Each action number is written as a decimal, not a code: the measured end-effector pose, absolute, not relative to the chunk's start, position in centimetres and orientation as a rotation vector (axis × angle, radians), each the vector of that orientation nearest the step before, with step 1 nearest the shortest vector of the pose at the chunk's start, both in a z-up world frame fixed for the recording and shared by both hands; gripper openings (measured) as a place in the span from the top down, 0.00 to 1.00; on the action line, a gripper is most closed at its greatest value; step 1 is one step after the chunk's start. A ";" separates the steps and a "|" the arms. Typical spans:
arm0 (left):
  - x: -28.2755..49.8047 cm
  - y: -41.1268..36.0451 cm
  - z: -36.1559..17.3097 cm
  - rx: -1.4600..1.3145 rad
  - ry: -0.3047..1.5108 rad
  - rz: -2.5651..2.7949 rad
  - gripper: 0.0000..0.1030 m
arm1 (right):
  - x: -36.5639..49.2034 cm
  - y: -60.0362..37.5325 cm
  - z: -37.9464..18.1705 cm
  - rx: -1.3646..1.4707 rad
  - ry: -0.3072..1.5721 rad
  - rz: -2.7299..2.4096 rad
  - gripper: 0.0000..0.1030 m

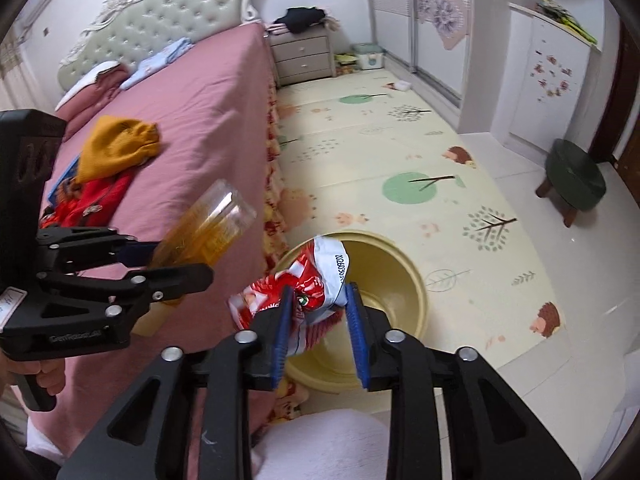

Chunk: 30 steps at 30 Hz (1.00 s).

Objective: Collect trash
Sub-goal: 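Carry both items over the yellow bin and open both tools to drop them, then move both tools back over the bed toward the grey sock and red pouch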

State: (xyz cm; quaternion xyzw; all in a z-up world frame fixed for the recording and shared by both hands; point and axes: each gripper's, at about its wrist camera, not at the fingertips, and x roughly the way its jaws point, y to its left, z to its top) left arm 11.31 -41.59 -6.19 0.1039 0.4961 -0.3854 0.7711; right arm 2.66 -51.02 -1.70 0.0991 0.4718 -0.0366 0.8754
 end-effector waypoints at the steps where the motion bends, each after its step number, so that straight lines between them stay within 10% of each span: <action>1: 11.3 -41.4 -5.9 0.230 1.056 -0.823 0.21 | 2.6 -51.4 -1.8 0.215 0.984 -0.087 0.59; 30: 10.1 -29.8 -1.4 0.139 0.896 -0.643 0.16 | 4.3 -40.4 3.6 0.147 0.890 0.135 0.58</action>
